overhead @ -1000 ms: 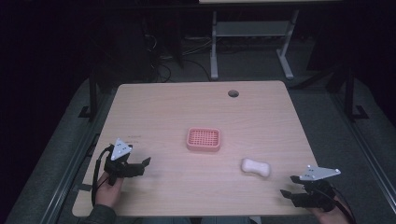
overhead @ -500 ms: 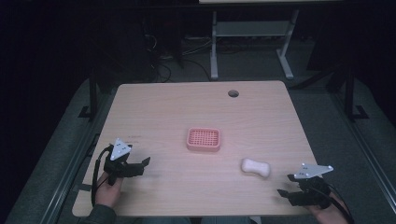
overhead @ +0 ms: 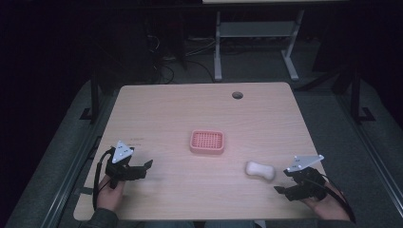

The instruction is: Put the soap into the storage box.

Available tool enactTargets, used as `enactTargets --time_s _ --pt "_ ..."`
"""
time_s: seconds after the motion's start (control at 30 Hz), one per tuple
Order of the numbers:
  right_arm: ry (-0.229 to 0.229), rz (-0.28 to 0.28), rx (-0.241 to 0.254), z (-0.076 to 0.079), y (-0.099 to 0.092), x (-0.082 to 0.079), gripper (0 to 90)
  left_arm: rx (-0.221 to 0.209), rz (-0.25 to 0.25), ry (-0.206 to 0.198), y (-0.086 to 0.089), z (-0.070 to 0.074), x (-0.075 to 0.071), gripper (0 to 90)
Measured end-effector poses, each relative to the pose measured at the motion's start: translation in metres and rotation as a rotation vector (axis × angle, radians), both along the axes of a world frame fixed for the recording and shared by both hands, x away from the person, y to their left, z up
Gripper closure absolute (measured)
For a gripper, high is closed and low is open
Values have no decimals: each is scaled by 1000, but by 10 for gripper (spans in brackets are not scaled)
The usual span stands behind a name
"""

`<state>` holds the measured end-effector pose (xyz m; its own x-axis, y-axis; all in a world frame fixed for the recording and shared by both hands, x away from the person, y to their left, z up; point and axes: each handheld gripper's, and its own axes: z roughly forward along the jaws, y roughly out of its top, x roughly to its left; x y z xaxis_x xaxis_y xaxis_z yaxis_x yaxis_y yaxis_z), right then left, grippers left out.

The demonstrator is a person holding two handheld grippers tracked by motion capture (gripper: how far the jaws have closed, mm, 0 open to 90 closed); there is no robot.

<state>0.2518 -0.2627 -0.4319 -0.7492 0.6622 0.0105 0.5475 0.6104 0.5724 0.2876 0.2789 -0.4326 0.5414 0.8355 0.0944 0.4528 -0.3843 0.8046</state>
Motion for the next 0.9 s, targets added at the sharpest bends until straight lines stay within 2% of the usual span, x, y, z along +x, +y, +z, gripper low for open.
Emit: enactTargets --time_s 0.2,0.3,0.6,0.9 --pt "2 51 -43 10 13 12 287 -1 -1 -1 0 0 0 147" --pt "10 61 -47 12 16 17 284 -2 -1 -1 0 0 0 147" --pt "27 98 -77 12 31 34 279 -4 0 -2 0 1 0 147" --pt "20 151 -114 10 46 49 290 -3 0 -4 0 1 0 147"
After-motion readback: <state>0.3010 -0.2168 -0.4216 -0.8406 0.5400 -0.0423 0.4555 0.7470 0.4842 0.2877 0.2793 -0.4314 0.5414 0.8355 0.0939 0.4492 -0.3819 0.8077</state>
